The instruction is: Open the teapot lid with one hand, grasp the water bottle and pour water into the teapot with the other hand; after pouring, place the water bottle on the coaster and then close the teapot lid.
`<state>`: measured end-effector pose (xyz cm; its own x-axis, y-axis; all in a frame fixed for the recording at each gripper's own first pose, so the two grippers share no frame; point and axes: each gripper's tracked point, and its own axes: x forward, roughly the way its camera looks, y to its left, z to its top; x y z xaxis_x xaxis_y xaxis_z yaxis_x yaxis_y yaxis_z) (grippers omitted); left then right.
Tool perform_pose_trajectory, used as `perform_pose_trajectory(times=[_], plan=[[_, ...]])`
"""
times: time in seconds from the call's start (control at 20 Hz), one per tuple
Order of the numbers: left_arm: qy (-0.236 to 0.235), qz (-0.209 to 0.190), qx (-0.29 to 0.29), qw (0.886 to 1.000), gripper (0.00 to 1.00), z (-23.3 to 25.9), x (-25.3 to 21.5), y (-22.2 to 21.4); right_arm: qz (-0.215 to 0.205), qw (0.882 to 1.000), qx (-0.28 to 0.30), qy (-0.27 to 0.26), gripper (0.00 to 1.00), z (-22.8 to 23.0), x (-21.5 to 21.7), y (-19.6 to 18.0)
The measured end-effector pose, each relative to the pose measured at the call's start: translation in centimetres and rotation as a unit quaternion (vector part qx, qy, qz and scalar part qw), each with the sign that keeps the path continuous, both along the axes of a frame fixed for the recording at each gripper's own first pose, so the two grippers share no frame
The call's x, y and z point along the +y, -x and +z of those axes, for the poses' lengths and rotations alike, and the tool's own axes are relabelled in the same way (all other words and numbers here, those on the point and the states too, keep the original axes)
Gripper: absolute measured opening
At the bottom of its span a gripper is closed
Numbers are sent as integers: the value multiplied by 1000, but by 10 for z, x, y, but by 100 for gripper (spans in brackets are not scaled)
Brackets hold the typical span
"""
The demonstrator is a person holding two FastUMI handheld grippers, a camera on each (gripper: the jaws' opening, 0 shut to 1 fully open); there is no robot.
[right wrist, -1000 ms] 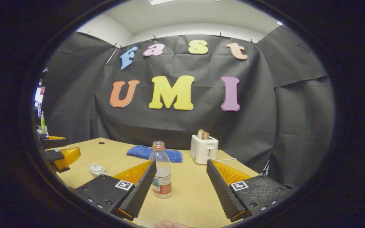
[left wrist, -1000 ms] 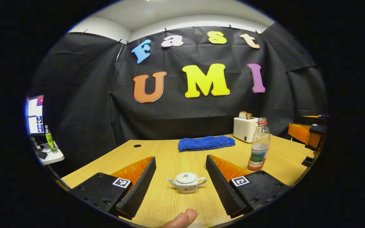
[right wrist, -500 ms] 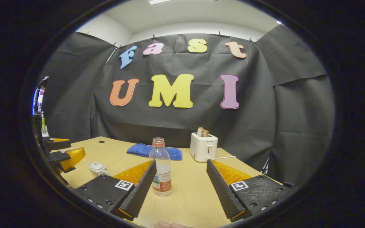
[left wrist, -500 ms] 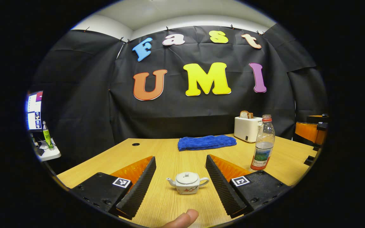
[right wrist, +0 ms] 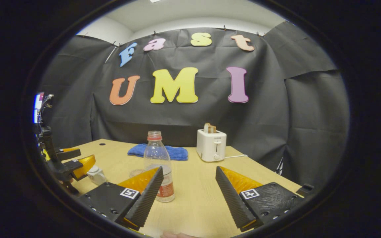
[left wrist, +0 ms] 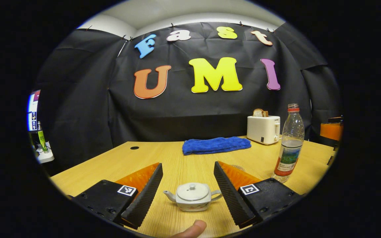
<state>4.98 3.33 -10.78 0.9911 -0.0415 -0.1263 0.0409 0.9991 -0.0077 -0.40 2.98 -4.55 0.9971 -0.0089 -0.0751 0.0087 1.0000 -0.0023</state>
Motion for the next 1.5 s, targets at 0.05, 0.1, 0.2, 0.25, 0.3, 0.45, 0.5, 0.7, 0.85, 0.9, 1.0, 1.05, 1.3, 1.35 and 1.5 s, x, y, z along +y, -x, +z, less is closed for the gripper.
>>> perform_pose_trajectory(times=[0.05, 0.1, 0.2, 0.25, 0.3, 0.45, 0.5, 0.7, 0.85, 0.9, 1.0, 1.05, 1.3, 1.35, 1.5], plan=[[4, -3, 1, 1000, 95, -2, 0, -3, 3, 1000, 0, -1, 95, -1, 1, 0], [4, -9, 1, 1000, 93, -3, -4, -5, 7, 1000, 1, -2, 95, -3, 3, -1], [-2, -6, -5, 1000, 85, -4, -2, -9, 10, 1000, 3, -2, 95, -7, 3, -4], [-6, -5, -7, 1000, 79, -5, -2, -11, 11, 1000, 4, -1, 97, -8, 4, -6], [-11, -10, -5, 1000, 76, -8, -5, -13, 10, 1000, 5, 1, 95, -10, 2, -7], [-28, -13, 13, 999, 53, -22, -3, -17, 10, 1000, 8, -3, 97, -15, 0, -10], [-25, -18, 18, 999, 48, -23, -5, -16, 11, 1000, 10, -4, 97, -16, -1, -11], [-9, -27, 31, 999, 29, -27, -5, -20, 9, 1000, 16, -10, 95, -19, -4, -11], [-5, -30, 37, 999, 13, -28, -8, -20, 8, 1000, 14, -7, 95, -17, -4, -8], [-9, -29, 40, 999, 11, -29, -8, -20, 9, 1000, 13, -6, 95, -16, -2, -7], [-13, -28, 43, 999, 7, -28, -8, -20, 10, 1000, 14, -4, 95, -17, 0, -4], [-11, -29, 43, 999, 5, -25, -8, -20, 11, 1000, 14, -4, 95, -17, 0, -3], [13, -21, 20, 999, 5, 12, -6, -19, 22, 999, 27, 3, 97, -23, 11, 2], [19, -20, 15, 1000, 5, 20, -6, -18, 24, 999, 29, 10, 95, -23, 14, 2], [37, -22, 22, 999, 5, 35, -8, -11, 43, 999, 31, 12, 96, -26, 29, -2]])
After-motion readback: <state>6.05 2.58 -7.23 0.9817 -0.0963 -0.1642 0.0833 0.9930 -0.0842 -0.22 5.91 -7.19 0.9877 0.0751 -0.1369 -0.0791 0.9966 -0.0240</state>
